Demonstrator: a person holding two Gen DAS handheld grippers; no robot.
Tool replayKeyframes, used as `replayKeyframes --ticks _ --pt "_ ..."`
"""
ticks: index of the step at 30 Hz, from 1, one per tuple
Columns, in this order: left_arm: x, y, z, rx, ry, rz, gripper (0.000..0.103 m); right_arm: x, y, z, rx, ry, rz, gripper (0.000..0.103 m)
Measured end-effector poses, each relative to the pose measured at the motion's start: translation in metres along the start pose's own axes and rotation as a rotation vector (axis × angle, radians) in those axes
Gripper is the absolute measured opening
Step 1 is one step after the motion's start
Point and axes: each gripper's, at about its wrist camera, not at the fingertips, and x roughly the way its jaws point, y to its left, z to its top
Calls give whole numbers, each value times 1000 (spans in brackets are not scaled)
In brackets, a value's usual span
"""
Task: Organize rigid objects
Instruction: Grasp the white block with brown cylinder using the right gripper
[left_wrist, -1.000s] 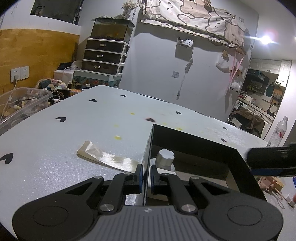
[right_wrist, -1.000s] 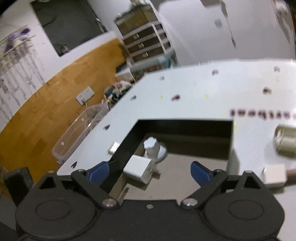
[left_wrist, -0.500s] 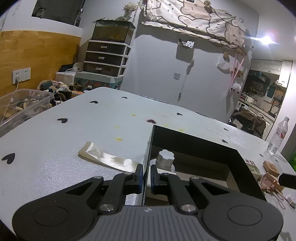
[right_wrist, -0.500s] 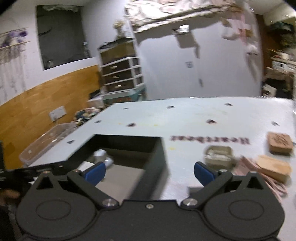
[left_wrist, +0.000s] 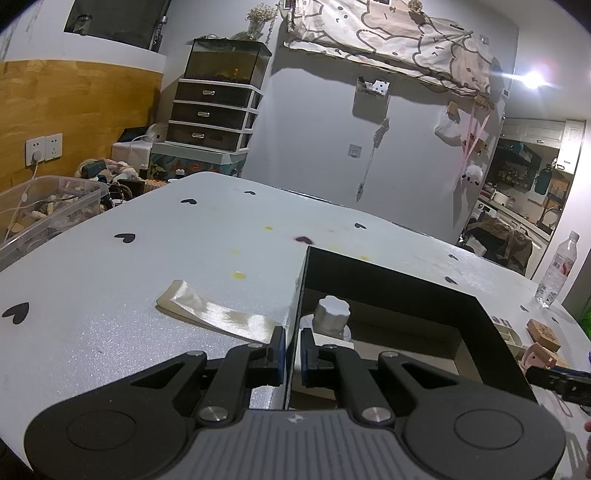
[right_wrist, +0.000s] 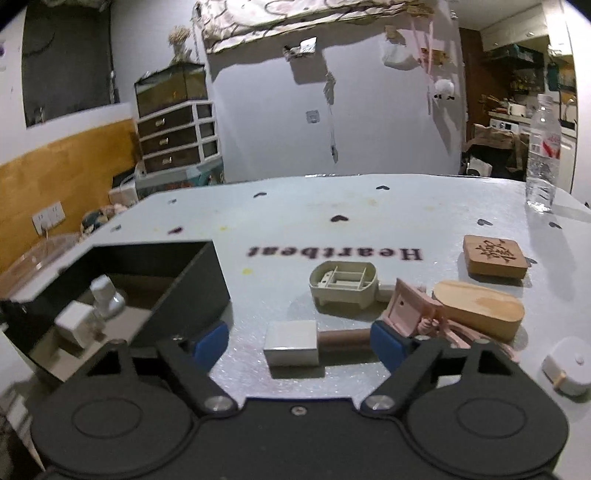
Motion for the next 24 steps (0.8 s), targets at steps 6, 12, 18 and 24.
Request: replayKeyframes --ticks 6,12,18,24 --pt "1 1 0 -1 2 1 7 19 -13 1 -31 36 -5 94" --pt "9 -1 -3 -3 17 5 7 33 -22 6 -48 81 59 97" --pt "12 0 -2 1 22 3 7 45 -19 7 -85 111 64 97" --pt "13 -1 -1 7 21 0 7 52 -20 7 -89 138 94 88"
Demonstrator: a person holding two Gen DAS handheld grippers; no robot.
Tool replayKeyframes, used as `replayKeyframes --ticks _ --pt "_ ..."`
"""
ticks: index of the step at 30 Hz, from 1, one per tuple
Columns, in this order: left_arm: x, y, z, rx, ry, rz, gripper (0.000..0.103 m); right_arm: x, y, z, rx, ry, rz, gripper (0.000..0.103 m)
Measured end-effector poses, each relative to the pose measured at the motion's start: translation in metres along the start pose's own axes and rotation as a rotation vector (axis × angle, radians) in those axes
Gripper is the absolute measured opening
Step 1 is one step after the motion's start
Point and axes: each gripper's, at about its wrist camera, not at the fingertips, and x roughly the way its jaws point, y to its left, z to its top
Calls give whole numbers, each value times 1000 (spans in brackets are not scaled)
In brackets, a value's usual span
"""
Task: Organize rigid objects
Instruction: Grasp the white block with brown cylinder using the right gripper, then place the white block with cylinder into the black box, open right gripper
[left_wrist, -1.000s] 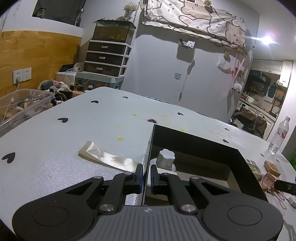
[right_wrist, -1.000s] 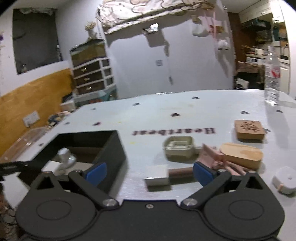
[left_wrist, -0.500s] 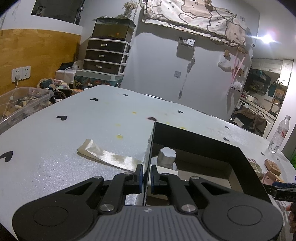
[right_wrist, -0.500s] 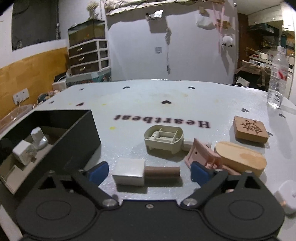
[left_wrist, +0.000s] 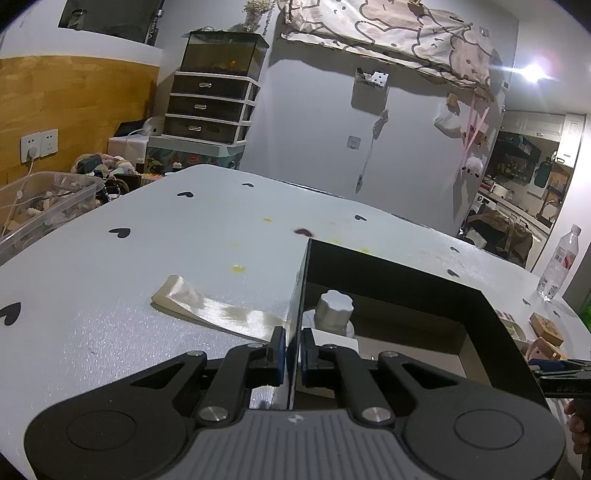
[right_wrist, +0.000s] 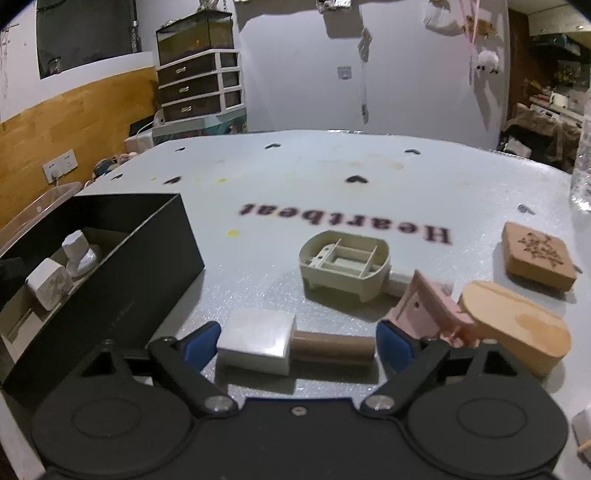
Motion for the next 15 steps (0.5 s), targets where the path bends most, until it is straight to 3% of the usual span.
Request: replayKeyframes --ticks 8,15 --pt "0 0 -1 -6 -5 -2 6 -9 8 3 32 9 -23 87" --pt "0 0 -1 -8 -5 -8 7 -59 37 29 50 -112 66 87"
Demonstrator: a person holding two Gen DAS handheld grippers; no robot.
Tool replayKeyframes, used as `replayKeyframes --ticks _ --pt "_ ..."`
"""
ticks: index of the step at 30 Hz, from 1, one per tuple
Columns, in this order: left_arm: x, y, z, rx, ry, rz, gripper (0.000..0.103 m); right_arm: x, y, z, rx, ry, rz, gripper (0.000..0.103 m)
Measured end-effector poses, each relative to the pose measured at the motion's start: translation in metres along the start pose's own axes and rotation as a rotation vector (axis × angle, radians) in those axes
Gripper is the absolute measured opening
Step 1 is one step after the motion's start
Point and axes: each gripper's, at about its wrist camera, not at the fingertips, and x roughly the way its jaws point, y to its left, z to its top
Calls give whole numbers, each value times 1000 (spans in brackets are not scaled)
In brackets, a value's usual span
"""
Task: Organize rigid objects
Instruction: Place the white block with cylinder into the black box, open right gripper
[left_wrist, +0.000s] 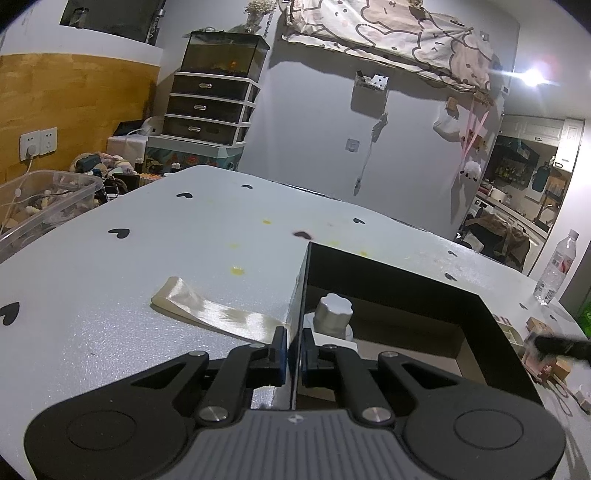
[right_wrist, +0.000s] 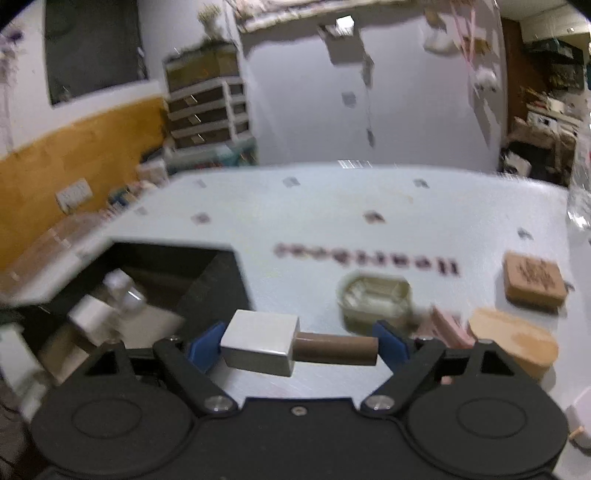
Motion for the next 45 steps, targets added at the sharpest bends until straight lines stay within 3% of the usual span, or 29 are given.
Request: replayKeyframes --ticks 4,10,12,19,24,29,32,38,45 --pt "1 2 2 3 8 -14 7 -5 29 20 24 22 110 88" --pt "3 10 5 -30 26 -52 9 33 77 35 71 206 228 87" --pt "3 11 5 -36 28 -60 9 44 96 34 45 231 253 87" --pt "5 21 6 -72 34 -109 11 74 126 18 21 353 234 88" --pt "5 23 6 -87 34 -122 11 89 127 8 94 453 290 88" --pt "5 22 5 -87 31 -121 11 85 120 9 95 452 287 88" --pt "5 23 5 -89 30 -119 11 84 118 11 92 459 293 83" --pt "5 23 6 -89 31 -117 11 91 121 9 48 497 256 59" --pt "4 23 6 -92 28 -119 11 102 124 8 42 537 240 58"
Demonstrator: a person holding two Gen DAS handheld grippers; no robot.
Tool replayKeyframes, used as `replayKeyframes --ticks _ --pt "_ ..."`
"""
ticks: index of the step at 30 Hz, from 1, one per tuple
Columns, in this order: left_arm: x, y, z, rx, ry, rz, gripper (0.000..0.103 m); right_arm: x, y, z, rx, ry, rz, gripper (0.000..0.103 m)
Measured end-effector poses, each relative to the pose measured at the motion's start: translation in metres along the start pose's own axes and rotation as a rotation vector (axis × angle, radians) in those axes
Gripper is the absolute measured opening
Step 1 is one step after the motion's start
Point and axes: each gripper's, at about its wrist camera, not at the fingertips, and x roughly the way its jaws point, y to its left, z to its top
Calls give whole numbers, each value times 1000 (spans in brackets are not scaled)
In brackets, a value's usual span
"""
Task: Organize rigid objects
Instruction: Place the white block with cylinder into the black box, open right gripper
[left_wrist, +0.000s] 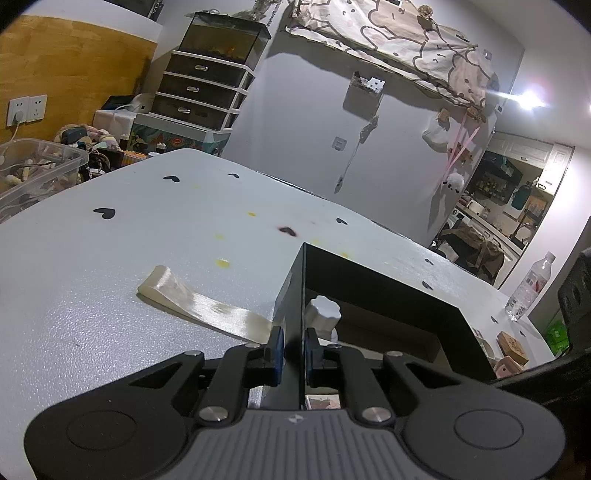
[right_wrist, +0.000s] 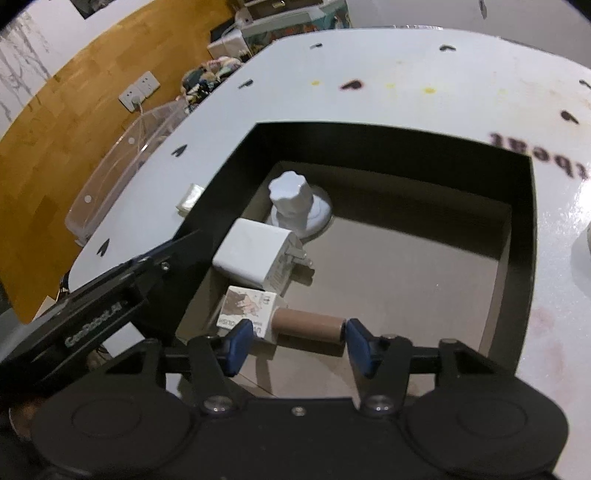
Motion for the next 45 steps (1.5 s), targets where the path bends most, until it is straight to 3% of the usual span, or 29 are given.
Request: replayKeyframes --ticks 6,17,23,32,37,45 --pt "0 0 0 1 -1 2 10 5 4 0 0 23 53 43" --pt "0 1 1 3 -1 6 10 -7 5 -6 -5 18 78 37" --pt "0 1 1 7 1 13 10 -29 7 -10 -39 -62 102 57" --pt "0 -5 1 9 -1 25 10 -81 8 -25 -120 -293 94 99" --pt "-1 -6 1 12 -3 32 10 -94 8 -39 -184 -389 13 103" --pt "-3 -10 0 25 -10 43 10 -106 -14 -55 -149 -472 -63 103"
